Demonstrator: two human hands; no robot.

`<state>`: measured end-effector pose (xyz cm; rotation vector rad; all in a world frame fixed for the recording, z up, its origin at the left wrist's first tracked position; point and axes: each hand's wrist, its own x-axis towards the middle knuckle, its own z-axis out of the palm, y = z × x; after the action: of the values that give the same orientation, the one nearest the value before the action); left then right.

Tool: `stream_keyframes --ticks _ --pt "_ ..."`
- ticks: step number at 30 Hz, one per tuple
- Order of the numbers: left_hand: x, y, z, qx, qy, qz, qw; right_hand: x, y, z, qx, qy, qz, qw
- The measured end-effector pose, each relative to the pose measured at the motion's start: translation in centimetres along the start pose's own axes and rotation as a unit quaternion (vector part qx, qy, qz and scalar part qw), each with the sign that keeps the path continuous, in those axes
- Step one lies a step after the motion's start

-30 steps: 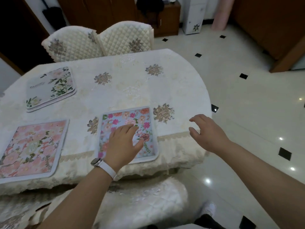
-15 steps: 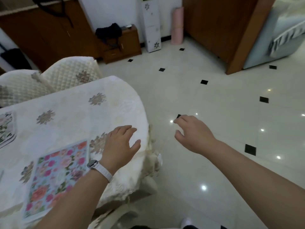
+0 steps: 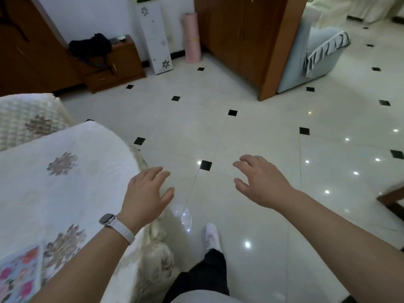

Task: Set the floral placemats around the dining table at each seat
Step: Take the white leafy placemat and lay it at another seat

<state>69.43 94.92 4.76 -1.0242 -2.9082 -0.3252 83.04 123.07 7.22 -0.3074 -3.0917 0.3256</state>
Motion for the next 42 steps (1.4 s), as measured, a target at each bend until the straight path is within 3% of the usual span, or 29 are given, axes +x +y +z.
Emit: stream_keyframes --ticks 9,19,36,42 --pt "17.2 -1.4 3.4 -0.058 -0.027 0.017 0.998 15.9 6.5 0.3 -0.051 -0.026 -0.023 0.998" --pt "34.1 -2.9 -0.2 -0.053 0.035 0.027 0.998 32.0 10.3 -5.6 -0.046 0.048 -0.018 0.998" --pt "56.9 -9.9 2.6 0.031 0.017 -0.144 0.989 64.7 15.6 -1.7 0.025 -0.008 -0.162 0.987" --pt "64.8 -11.2 2.5 0.043 0.048 -0.171 0.983 76.3 17.4 -2.0 0.043 -0.034 -0.215 0.975"
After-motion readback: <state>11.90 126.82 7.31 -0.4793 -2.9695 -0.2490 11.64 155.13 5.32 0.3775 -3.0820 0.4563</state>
